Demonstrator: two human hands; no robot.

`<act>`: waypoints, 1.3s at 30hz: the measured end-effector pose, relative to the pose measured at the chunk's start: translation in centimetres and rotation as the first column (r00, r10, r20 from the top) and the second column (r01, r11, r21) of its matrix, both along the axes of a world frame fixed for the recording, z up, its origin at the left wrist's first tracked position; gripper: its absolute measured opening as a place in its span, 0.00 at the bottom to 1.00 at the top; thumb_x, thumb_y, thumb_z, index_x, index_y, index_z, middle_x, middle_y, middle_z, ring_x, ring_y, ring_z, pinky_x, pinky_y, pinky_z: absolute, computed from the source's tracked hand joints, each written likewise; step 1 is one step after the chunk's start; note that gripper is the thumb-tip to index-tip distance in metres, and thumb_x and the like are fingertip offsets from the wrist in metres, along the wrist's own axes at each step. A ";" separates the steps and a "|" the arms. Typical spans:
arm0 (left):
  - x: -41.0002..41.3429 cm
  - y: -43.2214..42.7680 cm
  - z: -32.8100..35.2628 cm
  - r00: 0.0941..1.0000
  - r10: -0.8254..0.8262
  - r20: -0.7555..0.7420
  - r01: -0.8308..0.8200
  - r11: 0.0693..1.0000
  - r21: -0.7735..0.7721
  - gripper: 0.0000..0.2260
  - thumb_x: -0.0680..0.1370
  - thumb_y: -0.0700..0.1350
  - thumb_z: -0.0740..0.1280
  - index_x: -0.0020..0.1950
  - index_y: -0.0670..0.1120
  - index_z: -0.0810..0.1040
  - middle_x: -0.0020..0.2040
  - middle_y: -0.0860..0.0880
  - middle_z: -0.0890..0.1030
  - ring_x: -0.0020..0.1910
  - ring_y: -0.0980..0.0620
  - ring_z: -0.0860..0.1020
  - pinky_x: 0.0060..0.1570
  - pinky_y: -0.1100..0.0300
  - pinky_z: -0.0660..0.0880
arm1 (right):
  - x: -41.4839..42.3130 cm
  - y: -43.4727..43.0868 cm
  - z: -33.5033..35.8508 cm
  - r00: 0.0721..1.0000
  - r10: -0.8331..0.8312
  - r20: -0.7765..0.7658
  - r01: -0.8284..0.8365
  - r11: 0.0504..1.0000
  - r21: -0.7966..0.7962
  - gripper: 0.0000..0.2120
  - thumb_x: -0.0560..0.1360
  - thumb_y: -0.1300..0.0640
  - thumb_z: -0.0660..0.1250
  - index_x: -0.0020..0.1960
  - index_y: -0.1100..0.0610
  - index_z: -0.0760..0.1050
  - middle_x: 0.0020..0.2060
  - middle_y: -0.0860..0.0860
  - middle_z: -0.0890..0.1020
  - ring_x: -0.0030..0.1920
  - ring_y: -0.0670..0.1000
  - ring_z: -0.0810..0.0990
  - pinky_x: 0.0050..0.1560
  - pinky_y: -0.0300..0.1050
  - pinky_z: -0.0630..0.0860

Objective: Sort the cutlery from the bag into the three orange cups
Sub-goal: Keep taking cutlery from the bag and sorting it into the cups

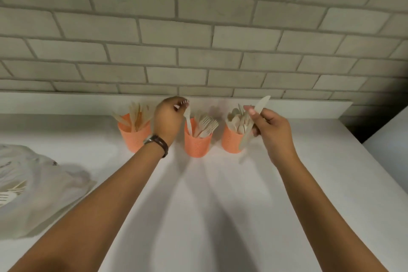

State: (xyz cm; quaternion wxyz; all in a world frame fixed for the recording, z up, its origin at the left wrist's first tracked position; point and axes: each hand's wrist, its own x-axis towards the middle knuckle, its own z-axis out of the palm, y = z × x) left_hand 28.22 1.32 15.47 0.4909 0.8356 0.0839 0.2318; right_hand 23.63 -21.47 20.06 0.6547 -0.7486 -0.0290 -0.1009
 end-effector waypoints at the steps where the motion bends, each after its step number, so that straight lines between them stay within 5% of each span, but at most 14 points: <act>1: 0.0 -0.1 -1.0 0.998 -0.025 -0.063 0.026 1.000 0.018 0.06 0.74 0.42 0.68 0.49 0.45 0.82 0.47 0.47 0.83 0.45 0.48 0.80 0.45 0.63 0.73 | 0.2 0.2 0.6 1.000 0.008 0.021 -0.008 1.000 0.008 0.08 0.76 0.57 0.68 0.47 0.61 0.82 0.29 0.56 0.75 0.28 0.48 0.70 0.34 0.41 0.72; 4: -1.0 0.0 -2.7 0.978 -0.113 -0.177 0.105 0.993 -0.057 0.16 0.72 0.37 0.70 0.60 0.43 0.77 0.58 0.42 0.78 0.55 0.43 0.78 0.57 0.52 0.75 | 1.1 2.3 2.1 0.998 0.034 0.046 -0.035 0.999 0.029 0.06 0.75 0.59 0.68 0.48 0.60 0.81 0.31 0.58 0.78 0.28 0.48 0.75 0.36 0.40 0.76; 6: -2.7 0.5 -2.3 0.987 -0.087 -0.132 0.085 0.996 -0.023 0.21 0.71 0.37 0.70 0.64 0.43 0.74 0.59 0.43 0.75 0.55 0.47 0.76 0.59 0.54 0.73 | 1.9 4.7 2.4 0.997 0.065 0.032 -0.066 0.997 0.044 0.03 0.75 0.61 0.68 0.47 0.60 0.81 0.29 0.55 0.79 0.26 0.46 0.77 0.33 0.37 0.76; 10: -7.8 5.0 0.4 0.998 -0.026 -0.059 0.022 0.998 -0.065 0.09 0.73 0.39 0.69 0.50 0.50 0.80 0.45 0.54 0.77 0.44 0.57 0.76 0.47 0.72 0.71 | 4.0 13.0 0.9 0.982 0.187 -0.009 -0.187 0.981 0.047 0.07 0.74 0.64 0.69 0.39 0.55 0.79 0.27 0.46 0.80 0.26 0.44 0.78 0.33 0.36 0.78; 15: -13.6 14.7 4.3 0.999 -0.030 -0.045 0.023 0.989 -0.149 0.10 0.74 0.40 0.68 0.43 0.56 0.81 0.38 0.64 0.82 0.37 0.63 0.77 0.37 0.77 0.70 | 6.6 23.4 -2.1 0.960 0.271 -0.067 -0.277 0.956 -0.097 0.06 0.75 0.61 0.68 0.43 0.65 0.79 0.34 0.57 0.81 0.29 0.46 0.80 0.38 0.43 0.79; 17: -15.5 18.3 5.4 1.000 0.003 -0.018 -0.006 0.985 -0.170 0.07 0.75 0.42 0.69 0.44 0.54 0.82 0.36 0.64 0.82 0.38 0.63 0.78 0.38 0.77 0.70 | 7.4 26.3 -4.0 0.963 0.232 -0.137 -0.260 0.933 -0.247 0.09 0.75 0.59 0.68 0.44 0.66 0.79 0.39 0.62 0.83 0.36 0.54 0.81 0.41 0.43 0.77; 21: -18.9 24.2 6.8 1.000 -0.007 -0.001 0.007 0.986 -0.165 0.07 0.74 0.40 0.69 0.45 0.52 0.83 0.39 0.59 0.83 0.37 0.63 0.78 0.37 0.76 0.71 | 7.1 28.9 -7.2 0.979 0.093 -0.181 -0.151 0.928 -0.340 0.13 0.70 0.66 0.71 0.55 0.68 0.78 0.53 0.64 0.81 0.52 0.60 0.80 0.36 0.25 0.68; 23: -20.7 27.3 6.8 1.000 -0.017 -0.019 0.014 0.993 -0.120 0.07 0.74 0.40 0.69 0.45 0.52 0.83 0.38 0.62 0.82 0.36 0.65 0.78 0.36 0.77 0.70 | 6.0 29.3 -7.2 0.997 -0.009 -0.082 -0.025 0.914 -0.404 0.20 0.67 0.64 0.74 0.59 0.64 0.77 0.57 0.61 0.78 0.54 0.58 0.79 0.42 0.30 0.68; 26: -23.3 32.6 6.4 1.000 0.005 -0.024 -0.003 0.998 0.056 0.12 0.73 0.39 0.69 0.40 0.57 0.83 0.46 0.63 0.81 0.46 0.65 0.78 0.44 0.77 0.71 | 3.5 29.8 -5.9 0.997 -0.049 0.063 0.074 0.868 -0.490 0.21 0.67 0.62 0.74 0.60 0.59 0.76 0.58 0.58 0.73 0.45 0.54 0.76 0.46 0.37 0.68; 30: -25.8 38.3 4.5 0.989 0.006 -0.146 0.032 0.965 0.261 0.17 0.71 0.38 0.71 0.39 0.63 0.81 0.54 0.62 0.77 0.57 0.61 0.72 0.49 0.75 0.65 | -2.7 32.0 -3.6 0.983 0.124 0.136 -0.030 0.837 -0.546 0.09 0.69 0.63 0.73 0.49 0.57 0.80 0.44 0.49 0.79 0.31 0.43 0.69 0.37 0.38 0.65; 34: -27.1 40.2 1.7 0.964 -0.001 -0.266 0.110 0.912 0.395 0.16 0.71 0.42 0.72 0.40 0.67 0.79 0.59 0.61 0.69 0.58 0.58 0.64 0.55 0.71 0.61 | -10.2 36.9 -1.5 0.909 0.412 0.068 -0.321 0.793 -0.518 0.06 0.70 0.60 0.74 0.43 0.50 0.81 0.34 0.40 0.80 0.32 0.44 0.72 0.35 0.29 0.67; 37: -27.5 40.6 0.4 0.941 -0.042 -0.335 0.143 0.948 0.283 0.16 0.72 0.43 0.70 0.46 0.67 0.77 0.56 0.63 0.69 0.49 0.60 0.70 0.50 0.67 0.68 | -13.1 40.9 -1.8 0.814 0.581 0.013 -0.463 0.661 -0.590 0.05 0.71 0.56 0.74 0.47 0.53 0.82 0.37 0.42 0.80 0.37 0.43 0.74 0.38 0.29 0.67; 39: -27.7 40.7 0.0 0.928 -0.093 -0.362 0.158 0.976 0.153 0.20 0.72 0.40 0.70 0.48 0.68 0.75 0.52 0.64 0.68 0.40 0.59 0.74 0.40 0.71 0.71 | -13.8 43.7 -3.0 0.735 0.667 -0.120 -0.534 0.461 -0.709 0.11 0.73 0.55 0.71 0.54 0.54 0.80 0.44 0.46 0.80 0.42 0.39 0.73 0.43 0.29 0.65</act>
